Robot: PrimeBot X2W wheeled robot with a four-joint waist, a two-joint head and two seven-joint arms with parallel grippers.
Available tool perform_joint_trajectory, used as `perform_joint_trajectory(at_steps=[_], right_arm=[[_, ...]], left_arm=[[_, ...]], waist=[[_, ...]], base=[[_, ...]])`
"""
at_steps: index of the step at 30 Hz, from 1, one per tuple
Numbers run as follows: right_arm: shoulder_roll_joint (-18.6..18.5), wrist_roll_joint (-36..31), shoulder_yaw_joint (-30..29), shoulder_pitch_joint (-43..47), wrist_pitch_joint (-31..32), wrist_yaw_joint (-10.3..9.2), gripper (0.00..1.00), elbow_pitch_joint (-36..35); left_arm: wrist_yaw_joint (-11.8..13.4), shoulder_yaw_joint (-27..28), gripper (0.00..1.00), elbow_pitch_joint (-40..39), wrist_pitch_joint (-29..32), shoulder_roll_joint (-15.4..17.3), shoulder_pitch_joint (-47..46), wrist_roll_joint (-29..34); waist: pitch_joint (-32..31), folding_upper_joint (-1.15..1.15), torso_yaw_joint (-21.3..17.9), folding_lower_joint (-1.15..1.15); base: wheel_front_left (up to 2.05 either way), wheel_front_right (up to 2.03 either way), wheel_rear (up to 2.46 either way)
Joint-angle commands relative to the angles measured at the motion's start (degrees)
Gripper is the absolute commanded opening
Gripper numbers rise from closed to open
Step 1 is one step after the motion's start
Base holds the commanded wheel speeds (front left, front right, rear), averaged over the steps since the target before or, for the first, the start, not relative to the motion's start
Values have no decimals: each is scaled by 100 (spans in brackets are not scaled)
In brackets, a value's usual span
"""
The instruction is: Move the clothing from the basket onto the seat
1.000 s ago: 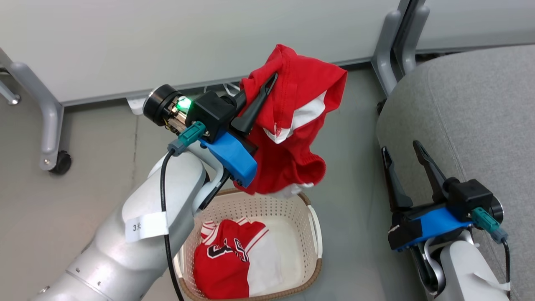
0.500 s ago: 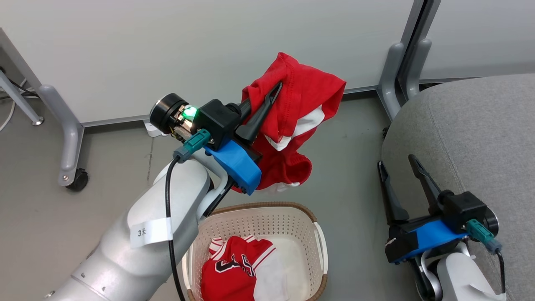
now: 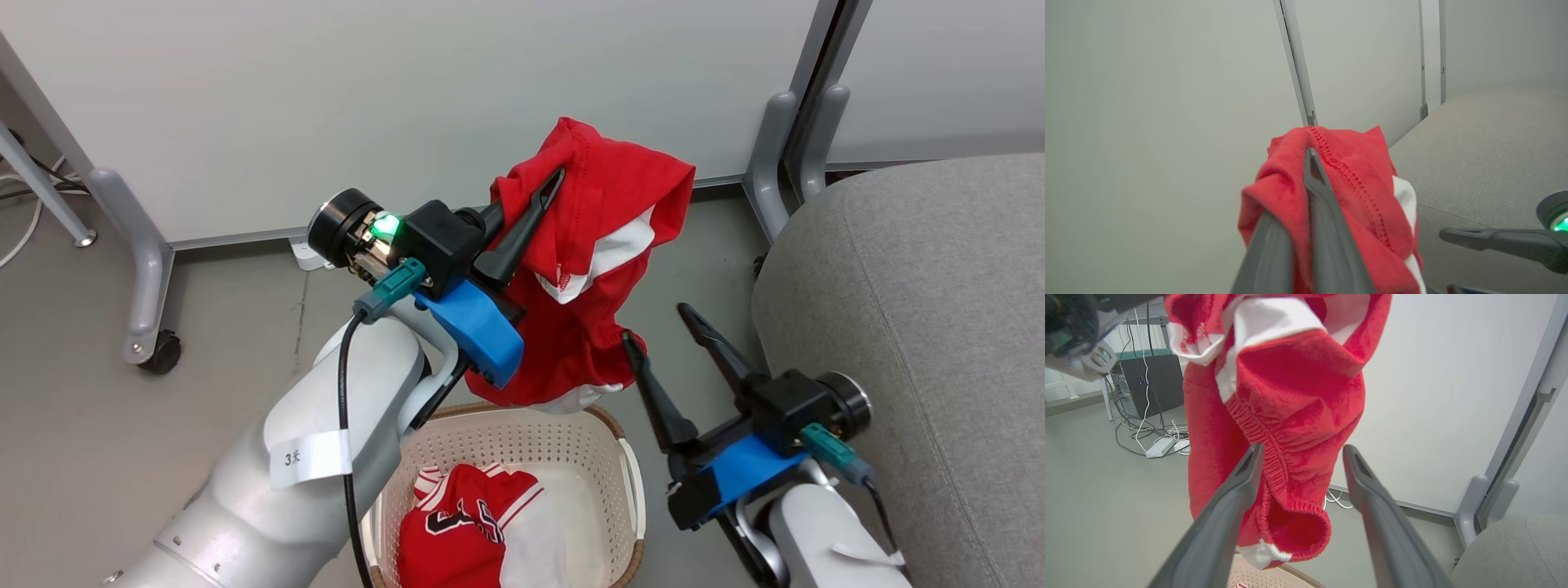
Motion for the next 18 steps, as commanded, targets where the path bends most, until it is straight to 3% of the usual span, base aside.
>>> perform_joint_trajectory(at_steps=[1, 8, 18], right_arm=[[-22, 28, 149, -141, -19, 2, 100, 48], [-11, 51, 571, -596, -19, 1, 100, 293], [30, 10, 674, -1328, -19, 1, 100, 931]], left_arm=[[-34, 2, 0, 2, -28, -25, 14, 23], [-34, -29, 0, -10, -28, -98, -37, 42], [-42, -79, 0, -25, -27, -224, -127, 83]], waist=[[8, 0, 19, 0], [44, 0, 82, 0], [147, 0, 185, 0]], base=[[0, 0, 0], [0, 0, 0], [0, 0, 0]])
